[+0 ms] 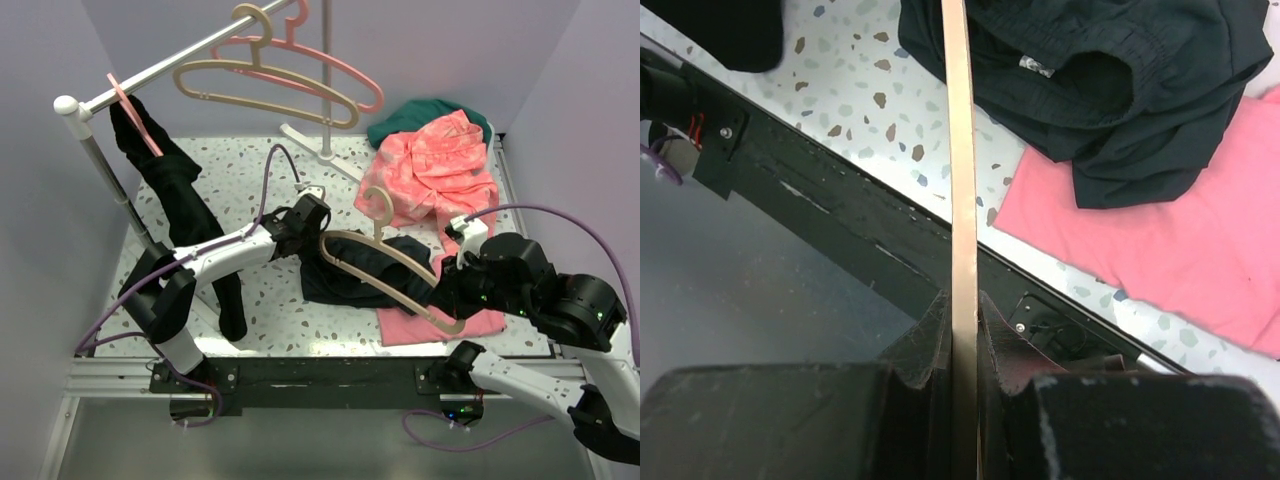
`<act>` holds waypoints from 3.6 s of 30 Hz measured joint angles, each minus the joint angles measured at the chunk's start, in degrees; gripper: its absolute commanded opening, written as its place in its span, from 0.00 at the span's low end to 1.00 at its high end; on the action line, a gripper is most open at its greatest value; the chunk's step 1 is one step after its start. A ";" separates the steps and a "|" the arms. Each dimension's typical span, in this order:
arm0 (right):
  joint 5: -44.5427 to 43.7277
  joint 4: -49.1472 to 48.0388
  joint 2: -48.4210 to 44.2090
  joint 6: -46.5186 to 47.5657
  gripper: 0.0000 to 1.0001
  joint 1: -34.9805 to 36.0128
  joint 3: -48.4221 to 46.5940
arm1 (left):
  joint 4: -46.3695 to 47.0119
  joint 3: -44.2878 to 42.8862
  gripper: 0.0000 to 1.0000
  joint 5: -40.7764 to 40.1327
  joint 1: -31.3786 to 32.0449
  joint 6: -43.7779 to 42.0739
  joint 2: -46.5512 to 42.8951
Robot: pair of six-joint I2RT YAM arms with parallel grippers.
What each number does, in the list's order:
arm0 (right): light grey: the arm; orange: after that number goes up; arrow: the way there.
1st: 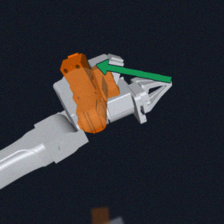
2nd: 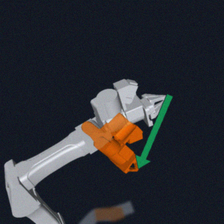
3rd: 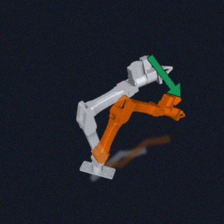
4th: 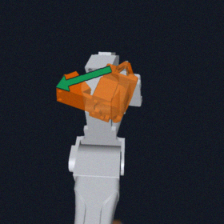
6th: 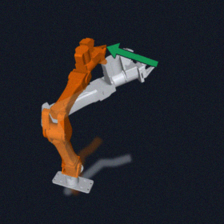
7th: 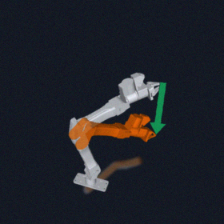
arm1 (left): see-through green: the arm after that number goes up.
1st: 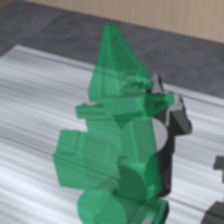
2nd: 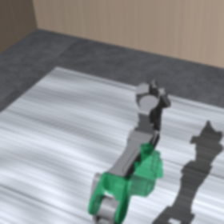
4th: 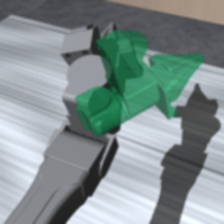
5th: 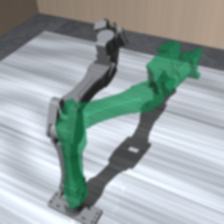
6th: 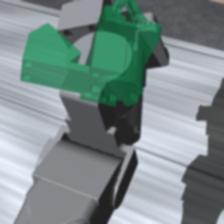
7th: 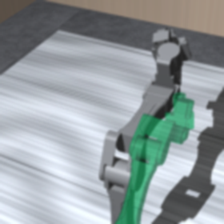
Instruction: Place the shorts on the hanger
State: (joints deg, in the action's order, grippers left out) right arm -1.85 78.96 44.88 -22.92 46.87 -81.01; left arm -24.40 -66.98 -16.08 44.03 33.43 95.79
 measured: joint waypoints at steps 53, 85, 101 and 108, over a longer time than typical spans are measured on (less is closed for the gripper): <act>4.85 -26.40 -20.00 -0.68 0.00 0.00 33.33 | -8.22 1.75 0.02 -6.82 7.69 -3.26 -9.92; 3.93 -60.63 -30.49 -1.62 0.00 0.00 62.14 | 17.22 10.01 0.63 -1.27 17.86 -13.86 -26.95; 3.93 -60.54 -29.94 -1.62 0.00 0.00 62.14 | 26.51 10.84 0.67 -10.62 17.46 -13.46 -19.19; 3.93 -60.48 -29.94 -1.60 0.00 0.00 62.05 | 29.55 12.61 0.65 -10.32 17.05 -13.03 -18.78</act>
State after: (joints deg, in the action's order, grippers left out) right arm 2.09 18.48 14.94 -24.51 46.87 -18.96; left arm 5.15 -54.37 -26.39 61.08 20.40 77.01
